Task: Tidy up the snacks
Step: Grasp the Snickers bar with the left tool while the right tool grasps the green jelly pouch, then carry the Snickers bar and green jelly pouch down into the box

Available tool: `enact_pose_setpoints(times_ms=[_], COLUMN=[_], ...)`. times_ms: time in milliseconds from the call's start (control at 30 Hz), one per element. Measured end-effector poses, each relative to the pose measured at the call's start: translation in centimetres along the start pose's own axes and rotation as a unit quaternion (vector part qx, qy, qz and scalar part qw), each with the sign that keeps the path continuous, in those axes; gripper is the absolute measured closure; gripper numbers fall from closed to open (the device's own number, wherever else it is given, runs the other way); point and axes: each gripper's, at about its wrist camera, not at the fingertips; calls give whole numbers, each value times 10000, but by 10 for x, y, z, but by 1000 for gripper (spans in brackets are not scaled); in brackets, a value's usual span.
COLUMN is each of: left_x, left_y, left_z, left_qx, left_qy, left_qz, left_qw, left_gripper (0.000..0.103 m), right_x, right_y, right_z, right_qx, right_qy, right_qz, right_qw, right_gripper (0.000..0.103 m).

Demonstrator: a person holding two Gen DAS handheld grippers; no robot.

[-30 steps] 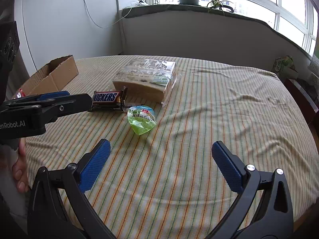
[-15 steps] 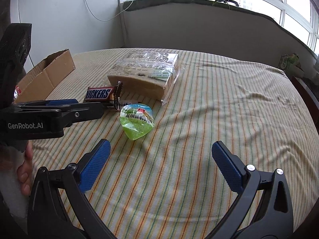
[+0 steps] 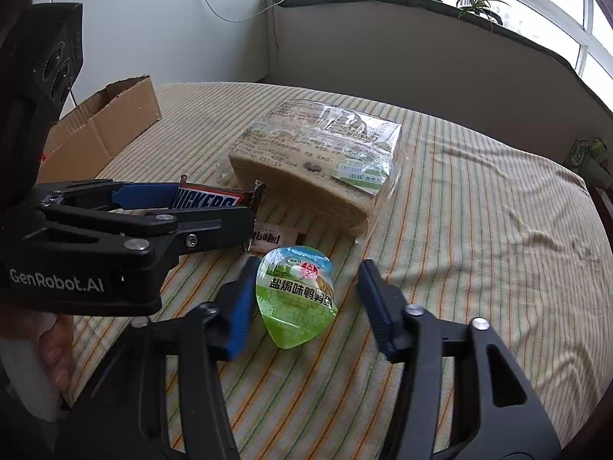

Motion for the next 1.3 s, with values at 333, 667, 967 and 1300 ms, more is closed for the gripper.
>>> enact_pose_setpoints(times_ms=[333, 667, 967, 1300], left_x=[-8, -16, -9, 13], left_y=[-1, -13, -42, -46], left_z=[0, 19, 38, 85], left_qx=[110, 197, 273, 1058], left_qy=[-328, -342, -288, -375], left_qz=[39, 147, 84, -184], left_qw=[9994, 9991, 9992, 9935], left_gripper=[51, 51, 51, 51], right_x=[6, 10, 11, 0], right_y=[-3, -10, -35, -37], right_z=[3, 15, 35, 92], right_qx=[127, 282, 395, 965], right_qy=[117, 82, -51, -263], right_qz=[-149, -263, -410, -623], right_qw=[9997, 9992, 9984, 9930], right_gripper=[76, 76, 76, 76])
Point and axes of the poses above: each gripper's, at about its wrist camera, not at the fingertips, and z roughly against the way its jaws point, x to its right, y to its top, and after that the axes turned 1 degree about -z, right-handed
